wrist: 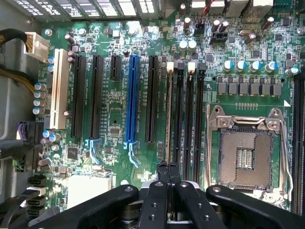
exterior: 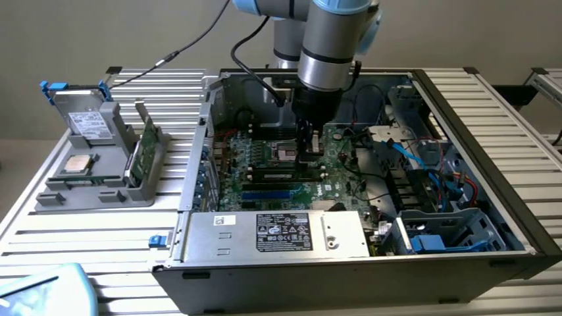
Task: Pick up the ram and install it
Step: 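Press down the ram until it locks into place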
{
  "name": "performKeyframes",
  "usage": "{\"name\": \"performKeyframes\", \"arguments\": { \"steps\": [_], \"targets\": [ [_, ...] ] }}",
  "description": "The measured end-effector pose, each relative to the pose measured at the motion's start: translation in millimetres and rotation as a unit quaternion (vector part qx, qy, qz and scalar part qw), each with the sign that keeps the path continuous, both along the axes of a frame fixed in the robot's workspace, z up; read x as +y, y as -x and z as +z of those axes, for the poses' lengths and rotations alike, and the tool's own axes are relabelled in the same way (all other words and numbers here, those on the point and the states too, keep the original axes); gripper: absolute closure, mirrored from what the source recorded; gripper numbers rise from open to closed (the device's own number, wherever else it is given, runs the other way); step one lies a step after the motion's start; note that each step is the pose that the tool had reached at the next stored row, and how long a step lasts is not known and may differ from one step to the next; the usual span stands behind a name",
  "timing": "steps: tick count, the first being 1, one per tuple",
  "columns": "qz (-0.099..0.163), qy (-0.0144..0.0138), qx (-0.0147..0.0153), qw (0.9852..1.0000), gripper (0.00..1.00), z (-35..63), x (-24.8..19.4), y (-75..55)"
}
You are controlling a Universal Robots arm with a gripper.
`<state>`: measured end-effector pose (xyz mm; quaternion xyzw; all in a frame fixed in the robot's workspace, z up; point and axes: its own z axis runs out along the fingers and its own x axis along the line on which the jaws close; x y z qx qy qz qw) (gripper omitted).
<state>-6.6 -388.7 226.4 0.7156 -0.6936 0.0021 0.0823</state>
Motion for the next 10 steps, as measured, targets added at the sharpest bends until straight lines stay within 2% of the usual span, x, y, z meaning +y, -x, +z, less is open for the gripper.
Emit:
{"name": "performKeyframes", "arguments": {
  "steps": [10],
  "targets": [
    [0.0,0.0003,0.0,1.0,0.89,6.1,0.7,22.9]
  ]
}}
